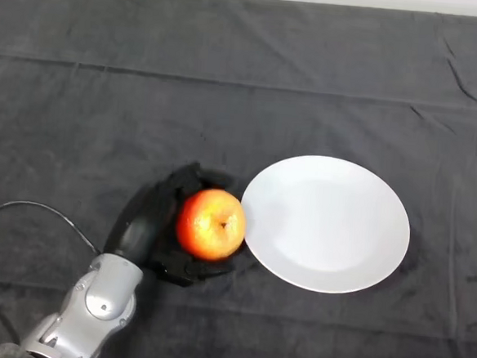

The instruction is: Move the apple to the plate

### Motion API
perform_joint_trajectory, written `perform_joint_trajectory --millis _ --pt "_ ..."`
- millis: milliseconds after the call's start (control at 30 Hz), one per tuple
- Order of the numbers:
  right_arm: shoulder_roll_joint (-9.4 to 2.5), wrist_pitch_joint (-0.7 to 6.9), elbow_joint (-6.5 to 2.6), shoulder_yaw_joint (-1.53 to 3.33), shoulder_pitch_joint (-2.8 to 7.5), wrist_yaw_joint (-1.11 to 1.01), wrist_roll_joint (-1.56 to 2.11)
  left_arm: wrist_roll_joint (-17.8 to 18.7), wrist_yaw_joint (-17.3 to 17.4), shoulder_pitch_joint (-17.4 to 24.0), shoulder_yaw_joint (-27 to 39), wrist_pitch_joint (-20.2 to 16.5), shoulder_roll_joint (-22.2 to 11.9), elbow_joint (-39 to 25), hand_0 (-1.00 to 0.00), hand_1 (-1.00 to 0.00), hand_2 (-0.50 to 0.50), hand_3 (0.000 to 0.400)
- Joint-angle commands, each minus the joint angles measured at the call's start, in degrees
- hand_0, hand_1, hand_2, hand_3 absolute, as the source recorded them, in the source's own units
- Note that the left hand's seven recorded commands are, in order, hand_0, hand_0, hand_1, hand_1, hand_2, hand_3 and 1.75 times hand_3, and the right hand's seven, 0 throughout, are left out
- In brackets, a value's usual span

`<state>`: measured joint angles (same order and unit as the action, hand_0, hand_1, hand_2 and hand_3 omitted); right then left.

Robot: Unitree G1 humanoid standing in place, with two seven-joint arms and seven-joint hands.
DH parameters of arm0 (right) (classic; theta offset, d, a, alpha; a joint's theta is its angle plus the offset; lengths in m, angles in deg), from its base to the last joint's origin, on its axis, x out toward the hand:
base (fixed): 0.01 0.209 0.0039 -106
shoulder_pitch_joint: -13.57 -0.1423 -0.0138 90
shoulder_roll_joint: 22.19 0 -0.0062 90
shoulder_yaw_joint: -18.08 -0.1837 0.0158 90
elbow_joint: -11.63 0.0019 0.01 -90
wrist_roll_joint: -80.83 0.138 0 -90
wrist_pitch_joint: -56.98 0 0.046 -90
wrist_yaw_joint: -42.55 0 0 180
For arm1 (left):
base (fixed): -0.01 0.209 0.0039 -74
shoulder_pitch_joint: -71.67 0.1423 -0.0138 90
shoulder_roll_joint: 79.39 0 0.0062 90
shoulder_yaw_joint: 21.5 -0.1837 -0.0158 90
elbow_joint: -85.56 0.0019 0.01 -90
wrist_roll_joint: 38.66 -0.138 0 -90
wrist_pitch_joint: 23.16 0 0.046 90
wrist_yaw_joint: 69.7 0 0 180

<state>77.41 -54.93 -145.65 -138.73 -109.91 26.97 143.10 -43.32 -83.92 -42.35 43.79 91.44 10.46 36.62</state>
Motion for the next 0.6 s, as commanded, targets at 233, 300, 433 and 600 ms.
perform_joint_trajectory --millis 233,300,433,600 --pt "0.05 -0.09 2.35 -0.19 -0.18 0.35 0.49 0.8 -0.1 -4.3 -1.8 0.5 -1.3 3.2 -1.00 -1.00 0.00 0.400" --pt "0.06 -0.10 2.33 -0.20 -0.19 0.33 0.50 1.1 0.5 -4.6 -1.4 -0.6 -2.1 1.6 -1.00 -1.00 0.00 0.400" --pt "0.07 -0.10 2.31 -0.21 -0.20 0.31 0.51 1.4 1.3 -4.8 -0.3 -3.1 -3.6 -3.0 -1.00 -1.00 0.00 0.400" --pt "0.06 -0.10 2.32 -0.20 -0.19 0.31 0.51 1.0 1.3 -5.8 0.9 -7.0 -4.5 -9.5 -1.00 -1.00 0.00 0.400"
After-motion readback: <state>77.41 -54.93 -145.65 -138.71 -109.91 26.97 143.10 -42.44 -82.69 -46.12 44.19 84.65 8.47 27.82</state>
